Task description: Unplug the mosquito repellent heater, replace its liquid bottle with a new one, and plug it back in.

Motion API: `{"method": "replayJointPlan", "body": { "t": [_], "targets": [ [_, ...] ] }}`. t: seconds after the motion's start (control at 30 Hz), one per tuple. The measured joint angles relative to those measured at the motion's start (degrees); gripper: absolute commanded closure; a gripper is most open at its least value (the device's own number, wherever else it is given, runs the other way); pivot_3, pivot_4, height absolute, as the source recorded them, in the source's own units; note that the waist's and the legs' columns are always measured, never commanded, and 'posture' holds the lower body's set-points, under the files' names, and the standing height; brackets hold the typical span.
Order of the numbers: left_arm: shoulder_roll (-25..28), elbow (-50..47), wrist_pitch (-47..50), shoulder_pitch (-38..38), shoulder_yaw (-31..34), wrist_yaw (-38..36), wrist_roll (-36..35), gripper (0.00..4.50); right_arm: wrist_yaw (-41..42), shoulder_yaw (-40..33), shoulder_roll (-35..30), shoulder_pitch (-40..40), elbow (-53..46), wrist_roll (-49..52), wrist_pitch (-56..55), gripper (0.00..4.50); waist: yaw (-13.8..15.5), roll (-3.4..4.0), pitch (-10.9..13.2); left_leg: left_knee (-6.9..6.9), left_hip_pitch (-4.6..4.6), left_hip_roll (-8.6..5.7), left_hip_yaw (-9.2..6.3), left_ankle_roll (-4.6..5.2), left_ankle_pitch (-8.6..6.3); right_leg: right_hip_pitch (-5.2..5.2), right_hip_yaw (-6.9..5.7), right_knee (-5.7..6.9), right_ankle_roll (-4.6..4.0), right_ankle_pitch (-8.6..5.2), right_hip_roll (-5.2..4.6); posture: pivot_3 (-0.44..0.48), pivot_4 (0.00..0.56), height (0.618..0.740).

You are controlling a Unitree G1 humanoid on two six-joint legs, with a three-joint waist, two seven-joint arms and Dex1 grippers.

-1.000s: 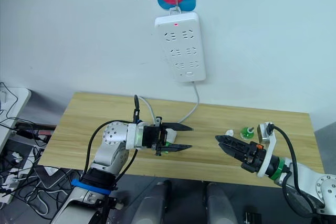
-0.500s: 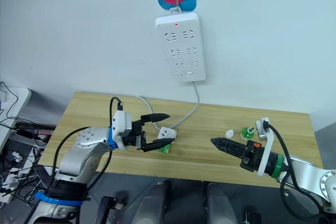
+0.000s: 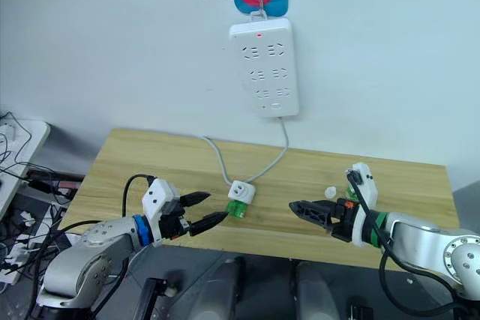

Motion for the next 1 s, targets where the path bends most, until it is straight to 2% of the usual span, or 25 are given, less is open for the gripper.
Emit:
{"method": "replayJointPlan", "body": {
  "t": [0.27, 0.63, 1.0],
  "targets": [
    [-4.5, -0.47, 0.53, 1.49, -3.57, 6.02, 3.12, 0.04, -2.93, 1.04, 0.9, 0.17, -2.27, -1.83, -2.54, 0.0, 0.34, 0.0, 0.0, 0.0, -0.01, -0.02, 0.04, 0.0, 0.0, -0.01, 0.03, -0.01, 0.0, 0.0, -0.08, 0.196, 0.296, 0.74],
    [-13.56, 7.84, -6.19, -2.54, -11.34, 16.14, 15.26, 0.04, -8.27, 3.1, 3.77, 1.49, -4.97, -3.42, -6.17, 0.0, 0.26, -0.01, 0.0, 0.01, -0.02, -0.03, 0.05, 0.0, 0.0, 0.0, 0.05, 0.0, 0.0, 0.0, -0.09, 0.168, 0.305, 0.74],
    [-15.83, 10.84, -7.31, -3.01, -16.91, 20.99, 24.15, 0.04, -10.49, 4.29, 5.08, 1.81, -6.13, -3.8, -8.41, 0.0, 0.03, -0.01, -0.01, 0.02, -0.01, -0.03, 0.05, 0.0, 0.0, 0.0, 0.04, 0.02, 0.0, 0.0, -0.09, 0.146, 0.308, 0.74]
  ]
}}
